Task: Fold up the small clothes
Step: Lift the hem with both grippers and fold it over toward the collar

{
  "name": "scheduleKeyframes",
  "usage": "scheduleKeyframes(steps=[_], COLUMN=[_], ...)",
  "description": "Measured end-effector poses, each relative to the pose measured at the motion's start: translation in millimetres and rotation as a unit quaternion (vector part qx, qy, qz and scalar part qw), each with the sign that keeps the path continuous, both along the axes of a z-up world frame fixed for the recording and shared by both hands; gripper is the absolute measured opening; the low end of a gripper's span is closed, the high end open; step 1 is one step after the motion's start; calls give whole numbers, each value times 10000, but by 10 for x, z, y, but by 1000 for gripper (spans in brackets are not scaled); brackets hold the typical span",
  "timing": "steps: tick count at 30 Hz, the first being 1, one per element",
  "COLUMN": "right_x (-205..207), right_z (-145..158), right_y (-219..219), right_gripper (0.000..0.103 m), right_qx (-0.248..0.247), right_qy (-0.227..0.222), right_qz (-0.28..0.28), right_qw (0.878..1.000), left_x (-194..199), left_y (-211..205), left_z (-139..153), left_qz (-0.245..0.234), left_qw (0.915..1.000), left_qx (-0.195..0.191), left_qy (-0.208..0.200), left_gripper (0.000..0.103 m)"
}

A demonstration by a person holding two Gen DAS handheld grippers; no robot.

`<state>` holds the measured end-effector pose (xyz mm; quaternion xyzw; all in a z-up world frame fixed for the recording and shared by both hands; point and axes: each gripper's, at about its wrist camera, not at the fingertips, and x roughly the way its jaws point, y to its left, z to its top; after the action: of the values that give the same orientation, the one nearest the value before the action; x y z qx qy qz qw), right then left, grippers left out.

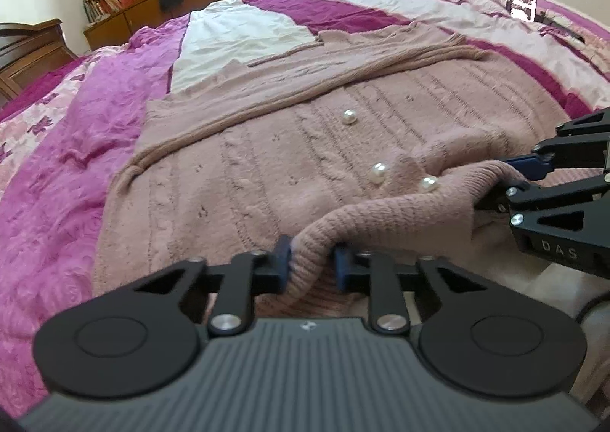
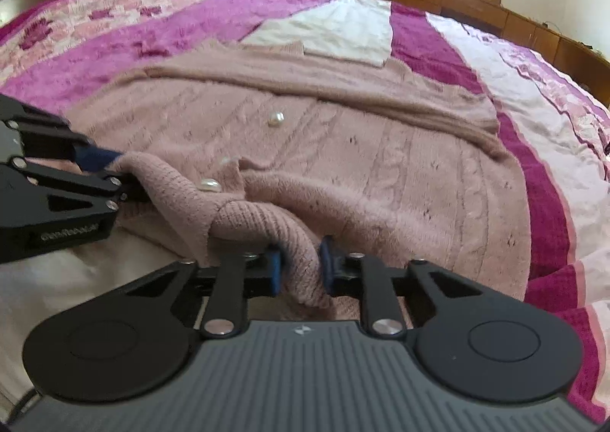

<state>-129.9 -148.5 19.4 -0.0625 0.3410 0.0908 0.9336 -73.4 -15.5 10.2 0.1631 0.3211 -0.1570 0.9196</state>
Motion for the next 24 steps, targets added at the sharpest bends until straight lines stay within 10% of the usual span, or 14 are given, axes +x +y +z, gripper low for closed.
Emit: scheduleKeyframes(steps=[24], right_x=[460], right_z=[1015], right_y=[-262], right_gripper=[12], right_qx=[930], right_qy=[-1593], right_qz=[-14], right_qw=[9828], left_x=[342], left_y=[-104], left_z=[865], left_qz=[30], left_qw=[9923], left_qx=[-502], left_qy=[-1131], left_gripper=[12])
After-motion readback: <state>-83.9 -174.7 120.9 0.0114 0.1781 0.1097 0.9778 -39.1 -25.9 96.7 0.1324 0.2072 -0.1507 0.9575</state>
